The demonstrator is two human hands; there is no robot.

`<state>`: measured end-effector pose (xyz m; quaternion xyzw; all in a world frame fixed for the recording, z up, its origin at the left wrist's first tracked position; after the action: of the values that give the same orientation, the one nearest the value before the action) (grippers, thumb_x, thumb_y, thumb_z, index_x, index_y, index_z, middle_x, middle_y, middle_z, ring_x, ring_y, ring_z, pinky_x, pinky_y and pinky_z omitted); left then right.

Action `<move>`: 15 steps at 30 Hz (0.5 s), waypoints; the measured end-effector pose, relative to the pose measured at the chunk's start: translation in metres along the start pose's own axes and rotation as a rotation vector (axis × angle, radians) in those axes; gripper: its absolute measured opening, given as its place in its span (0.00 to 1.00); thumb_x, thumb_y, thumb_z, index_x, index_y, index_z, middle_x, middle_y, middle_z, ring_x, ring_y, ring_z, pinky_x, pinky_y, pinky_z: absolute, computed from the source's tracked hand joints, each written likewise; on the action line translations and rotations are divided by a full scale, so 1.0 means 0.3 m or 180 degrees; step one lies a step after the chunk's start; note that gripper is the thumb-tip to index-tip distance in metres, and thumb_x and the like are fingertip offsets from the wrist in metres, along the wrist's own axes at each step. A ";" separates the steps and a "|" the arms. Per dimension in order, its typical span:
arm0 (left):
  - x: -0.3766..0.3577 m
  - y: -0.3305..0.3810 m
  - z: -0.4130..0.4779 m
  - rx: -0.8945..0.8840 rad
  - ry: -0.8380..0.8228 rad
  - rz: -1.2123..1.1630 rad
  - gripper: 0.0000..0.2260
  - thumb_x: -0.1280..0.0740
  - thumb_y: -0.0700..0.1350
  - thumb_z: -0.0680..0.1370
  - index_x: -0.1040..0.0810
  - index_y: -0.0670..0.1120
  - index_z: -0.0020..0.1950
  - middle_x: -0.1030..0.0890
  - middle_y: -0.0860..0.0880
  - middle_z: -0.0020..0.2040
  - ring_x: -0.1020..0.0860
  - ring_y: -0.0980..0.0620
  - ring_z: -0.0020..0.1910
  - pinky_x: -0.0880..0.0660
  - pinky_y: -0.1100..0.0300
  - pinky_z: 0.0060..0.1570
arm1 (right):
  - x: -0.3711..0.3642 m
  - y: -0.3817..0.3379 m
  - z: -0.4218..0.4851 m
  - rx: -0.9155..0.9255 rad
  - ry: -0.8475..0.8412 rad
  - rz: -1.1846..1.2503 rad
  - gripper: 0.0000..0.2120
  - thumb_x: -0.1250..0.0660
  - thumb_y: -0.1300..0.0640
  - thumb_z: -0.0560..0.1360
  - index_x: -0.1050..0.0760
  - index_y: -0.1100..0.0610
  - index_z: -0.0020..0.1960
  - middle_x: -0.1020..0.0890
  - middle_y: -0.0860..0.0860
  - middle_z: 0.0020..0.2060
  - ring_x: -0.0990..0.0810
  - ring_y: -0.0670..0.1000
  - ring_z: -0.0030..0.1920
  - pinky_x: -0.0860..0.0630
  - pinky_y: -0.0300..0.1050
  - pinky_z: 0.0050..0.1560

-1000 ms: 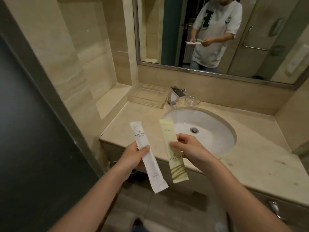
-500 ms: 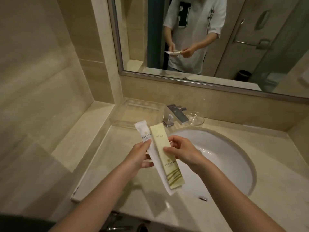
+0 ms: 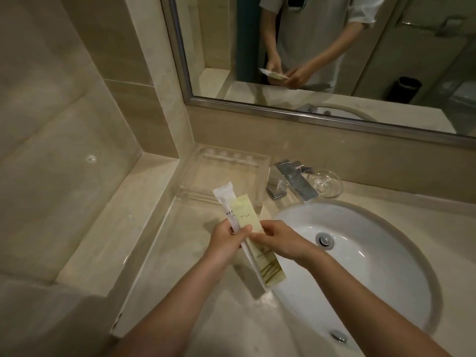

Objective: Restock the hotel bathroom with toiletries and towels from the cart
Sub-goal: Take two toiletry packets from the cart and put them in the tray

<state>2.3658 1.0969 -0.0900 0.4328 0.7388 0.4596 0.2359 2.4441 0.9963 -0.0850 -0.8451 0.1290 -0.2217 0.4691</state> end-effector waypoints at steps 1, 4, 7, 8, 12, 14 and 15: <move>0.003 0.001 0.012 -0.0050 0.0065 0.0051 0.08 0.34 0.40 0.76 0.23 0.44 0.55 0.18 0.48 0.50 0.19 0.50 0.49 0.22 0.57 0.51 | -0.006 -0.003 0.016 0.0044 -0.0130 -0.0026 0.11 0.38 0.56 0.79 0.23 0.56 0.59 0.19 0.49 0.49 0.21 0.44 0.45 0.26 0.32 0.41; 0.020 0.007 0.066 -0.0189 0.0306 0.0010 0.07 0.33 0.41 0.76 0.21 0.44 0.53 0.18 0.47 0.48 0.19 0.51 0.47 0.22 0.56 0.50 | 0.017 -0.011 0.068 0.0130 -0.0089 -0.0055 0.09 0.39 0.56 0.79 0.22 0.56 0.55 0.19 0.48 0.47 0.21 0.43 0.43 0.25 0.32 0.41; 0.060 -0.031 0.149 0.0258 0.0741 -0.0443 0.05 0.35 0.45 0.77 0.22 0.46 0.50 0.21 0.48 0.41 0.25 0.52 0.36 0.29 0.59 0.36 | 0.082 0.003 0.124 -0.0008 0.0251 -0.0047 0.07 0.38 0.56 0.78 0.22 0.55 0.53 0.19 0.48 0.45 0.21 0.45 0.42 0.25 0.37 0.42; 0.069 -0.056 0.180 0.0565 0.0826 -0.0735 0.05 0.36 0.45 0.78 0.23 0.46 0.50 0.23 0.49 0.39 0.27 0.53 0.34 0.31 0.61 0.33 | 0.106 0.010 0.139 -0.0072 0.0359 0.0018 0.08 0.38 0.56 0.78 0.22 0.57 0.54 0.19 0.49 0.45 0.22 0.45 0.42 0.25 0.38 0.41; 0.088 -0.122 0.290 0.1275 0.0887 -0.1636 0.02 0.40 0.40 0.79 0.28 0.43 0.49 0.26 0.48 0.40 0.25 0.54 0.36 0.32 0.62 0.31 | 0.182 0.033 0.179 -0.0330 0.0630 0.0141 0.13 0.38 0.56 0.78 0.24 0.60 0.59 0.20 0.48 0.45 0.23 0.45 0.42 0.27 0.37 0.37; 0.098 -0.123 0.348 0.1231 0.0933 -0.1654 0.04 0.41 0.39 0.79 0.29 0.43 0.46 0.27 0.48 0.40 0.25 0.54 0.37 0.32 0.62 0.32 | 0.207 0.042 0.193 -0.0386 0.0709 0.0164 0.14 0.38 0.56 0.78 0.24 0.61 0.61 0.20 0.49 0.47 0.22 0.46 0.43 0.27 0.38 0.38; 0.099 -0.117 0.375 0.1196 0.0942 -0.1654 0.05 0.41 0.39 0.79 0.30 0.44 0.44 0.28 0.48 0.40 0.25 0.54 0.37 0.32 0.62 0.32 | 0.218 0.046 0.199 -0.0396 0.0765 0.0143 0.14 0.37 0.56 0.78 0.24 0.61 0.61 0.20 0.50 0.48 0.21 0.47 0.44 0.25 0.39 0.40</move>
<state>2.4198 1.1686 -0.1720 0.1949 0.9221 0.2980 0.1515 2.5304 1.0051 -0.1077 -0.8368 0.2167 -0.3024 0.4018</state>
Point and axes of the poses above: each hand's wrist, its own z-axis towards the middle knuckle, its own x-axis out of the back of the hand, y = z × x, the point moved 5 cm from there along z, towards the middle knuckle
